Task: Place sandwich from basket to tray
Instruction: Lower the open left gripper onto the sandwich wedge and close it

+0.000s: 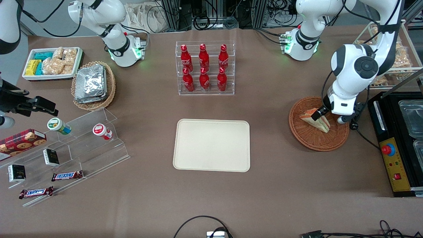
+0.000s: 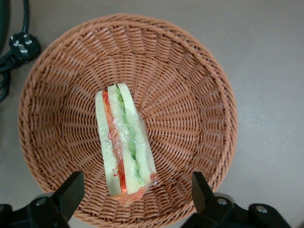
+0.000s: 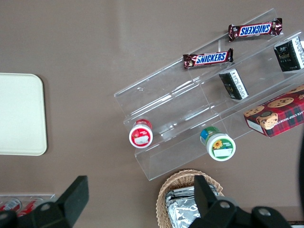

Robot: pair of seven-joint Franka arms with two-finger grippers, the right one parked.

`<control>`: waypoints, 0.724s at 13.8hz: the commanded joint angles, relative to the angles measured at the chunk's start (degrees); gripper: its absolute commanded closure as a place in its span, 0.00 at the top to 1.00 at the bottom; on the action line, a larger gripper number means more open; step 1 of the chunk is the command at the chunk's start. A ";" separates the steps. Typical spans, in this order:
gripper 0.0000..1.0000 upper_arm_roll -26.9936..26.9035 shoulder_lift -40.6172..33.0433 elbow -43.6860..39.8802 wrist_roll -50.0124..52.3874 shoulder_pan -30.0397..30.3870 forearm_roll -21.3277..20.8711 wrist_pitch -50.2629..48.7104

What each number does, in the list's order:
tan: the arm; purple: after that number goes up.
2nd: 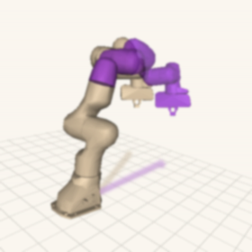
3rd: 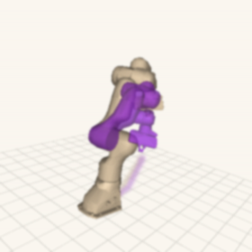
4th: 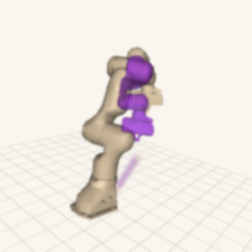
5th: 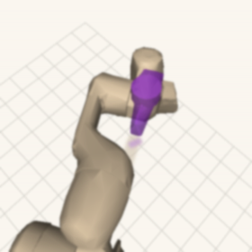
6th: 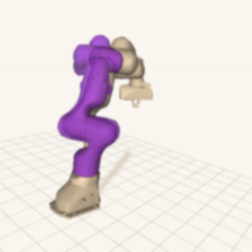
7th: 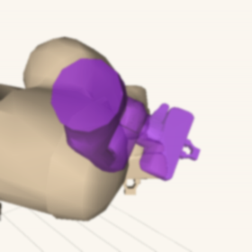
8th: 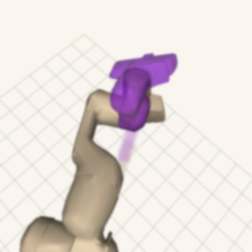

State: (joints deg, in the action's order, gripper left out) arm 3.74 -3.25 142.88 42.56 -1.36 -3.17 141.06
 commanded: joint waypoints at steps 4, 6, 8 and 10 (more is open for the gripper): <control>1.00 -0.49 2.37 3.64 3.22 0.30 -0.78 7.81; 1.00 -0.49 3.51 3.73 3.32 0.30 -0.78 9.22; 1.00 -0.58 5.09 3.73 3.49 0.30 -0.69 10.89; 1.00 -0.58 6.32 3.73 4.10 0.30 -0.69 12.30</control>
State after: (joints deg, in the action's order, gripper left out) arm 3.25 1.94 146.06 44.85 -1.10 -3.17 150.64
